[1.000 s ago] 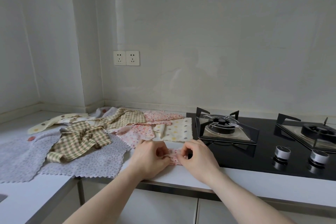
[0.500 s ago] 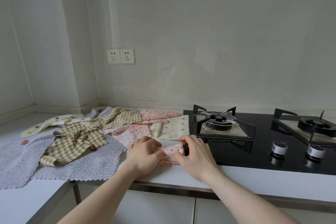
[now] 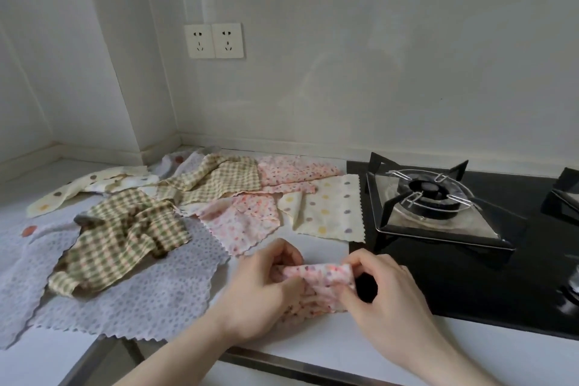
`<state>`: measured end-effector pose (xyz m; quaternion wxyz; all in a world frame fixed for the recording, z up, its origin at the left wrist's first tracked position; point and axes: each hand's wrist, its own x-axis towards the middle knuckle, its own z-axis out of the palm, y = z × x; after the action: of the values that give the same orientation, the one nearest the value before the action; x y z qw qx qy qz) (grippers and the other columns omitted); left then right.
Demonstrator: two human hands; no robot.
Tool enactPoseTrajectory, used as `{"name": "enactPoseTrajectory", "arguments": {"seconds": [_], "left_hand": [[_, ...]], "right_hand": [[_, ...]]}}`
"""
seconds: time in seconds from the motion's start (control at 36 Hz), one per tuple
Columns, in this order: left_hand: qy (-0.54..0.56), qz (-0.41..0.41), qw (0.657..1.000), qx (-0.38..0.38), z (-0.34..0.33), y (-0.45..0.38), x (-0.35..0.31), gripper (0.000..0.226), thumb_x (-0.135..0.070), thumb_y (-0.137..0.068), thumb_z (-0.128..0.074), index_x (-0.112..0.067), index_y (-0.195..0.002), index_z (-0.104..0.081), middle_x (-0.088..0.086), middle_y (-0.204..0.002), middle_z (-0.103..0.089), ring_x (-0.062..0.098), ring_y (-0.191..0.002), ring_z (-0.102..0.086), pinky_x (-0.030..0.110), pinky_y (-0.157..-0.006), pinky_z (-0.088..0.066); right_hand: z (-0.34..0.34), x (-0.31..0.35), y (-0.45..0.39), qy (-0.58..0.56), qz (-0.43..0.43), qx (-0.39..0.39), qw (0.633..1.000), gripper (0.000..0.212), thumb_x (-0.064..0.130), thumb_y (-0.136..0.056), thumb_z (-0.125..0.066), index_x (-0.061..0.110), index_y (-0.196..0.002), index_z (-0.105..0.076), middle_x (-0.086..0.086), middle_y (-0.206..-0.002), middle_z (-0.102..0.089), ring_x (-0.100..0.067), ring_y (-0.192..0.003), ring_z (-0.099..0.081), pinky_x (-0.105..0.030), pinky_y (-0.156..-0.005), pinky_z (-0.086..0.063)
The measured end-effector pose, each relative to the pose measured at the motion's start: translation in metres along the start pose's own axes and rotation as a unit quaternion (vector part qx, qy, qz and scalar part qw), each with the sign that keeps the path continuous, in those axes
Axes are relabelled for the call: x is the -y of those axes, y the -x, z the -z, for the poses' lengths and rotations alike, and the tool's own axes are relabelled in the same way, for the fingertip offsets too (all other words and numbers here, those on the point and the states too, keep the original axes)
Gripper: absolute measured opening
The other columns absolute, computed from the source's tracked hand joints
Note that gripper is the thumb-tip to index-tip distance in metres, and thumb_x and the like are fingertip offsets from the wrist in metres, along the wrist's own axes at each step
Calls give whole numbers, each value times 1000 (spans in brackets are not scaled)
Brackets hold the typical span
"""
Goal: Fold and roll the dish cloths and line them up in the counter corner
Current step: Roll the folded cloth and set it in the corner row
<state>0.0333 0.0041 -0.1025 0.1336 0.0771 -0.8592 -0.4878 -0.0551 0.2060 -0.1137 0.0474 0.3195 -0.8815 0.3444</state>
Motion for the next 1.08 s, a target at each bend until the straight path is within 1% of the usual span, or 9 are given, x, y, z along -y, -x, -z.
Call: {"name": "enactPoseTrajectory", "arguments": {"seconds": [0.11,0.28,0.42,0.5,0.58,0.75,0.83,0.94,1.08], "left_hand": [[-12,11,1000,-6,3,-2,-6,21,-30,-70,-57,-25,-90,-63,-8,-82,-68,6,-76,-61,29,-71,-50],[-72,78,994,33,16,-5,-24,19,-31,-69,-60,-34,-87,-63,-20,-86,-67,6,-86,-61,30,-84,-47],[58,215,972,80,31,1,-66,17,-3,-83,-66,-14,-95,-63,-7,-71,-68,9,-63,-62,32,-60,-50],[91,253,962,51,50,12,-102,18,2,-86,-69,-5,-99,-60,0,-69,-68,12,-59,-61,34,-57,-50],[73,253,965,4,79,21,-155,15,-12,-86,-76,-11,-94,-64,6,-73,-74,21,-66,-70,35,-61,-55],[64,210,975,29,116,31,-246,24,-36,-91,-74,-13,-88,-66,4,-78,-75,24,-73,-70,38,-63,-55],[85,195,974,75,116,28,-270,25,-35,-96,-67,-11,-97,-61,0,-82,-76,17,-74,-72,31,-64,-56],[90,145,977,128,100,18,-300,26,-27,-98,-66,-3,-98,-55,-3,-67,-69,6,-58,-59,24,-55,-46],[59,117,976,172,68,3,-331,15,-17,-94,-71,-9,-98,-59,-6,-70,-65,1,-55,-54,20,-52,-45]], "right_hand": [[-1,1,0,-34,-27,-5,999,21,44,-81,-69,52,-96,-57,25,-94,-60,3,-93,-49,-18,-77,-41],[9,13,-3,-34,-73,9,997,20,39,-79,-71,47,-94,-59,24,-92,-61,1,-91,-54,-14,-76,-38],[37,43,-13,-113,-175,92,974,22,27,-83,-72,44,-92,-62,18,-85,-66,0,-89,-59,-17,-75,-42],[73,76,-19,-177,-212,127,953,19,16,-86,-71,34,-89,-65,15,-86,-71,-6,-85,-66,-25,-78,-52],[118,114,-16,-202,-219,132,946,12,20,-87,-74,29,-91,-67,13,-89,-72,-7,-85,-67,-30,-79,-55],[201,170,-1,-270,-243,111,925,10,29,-91,-74,27,-100,-70,7,-96,-75,-10,-90,-70,-30,-83,-55],[230,181,3,-286,-258,105,917,15,32,-90,-74,29,-104,-70,8,-99,-74,-7,-92,-69,-22,-77,-51],[263,182,6,-254,-280,88,922,22,44,-87,-74,38,-107,-69,20,-104,-71,8,-96,-64,-12,-77,-48],[307,162,22,-233,-295,51,925,20,40,-87,-76,36,-106,-70,20,-101,-72,5,-96,-66,-23,-85,-58]]}}
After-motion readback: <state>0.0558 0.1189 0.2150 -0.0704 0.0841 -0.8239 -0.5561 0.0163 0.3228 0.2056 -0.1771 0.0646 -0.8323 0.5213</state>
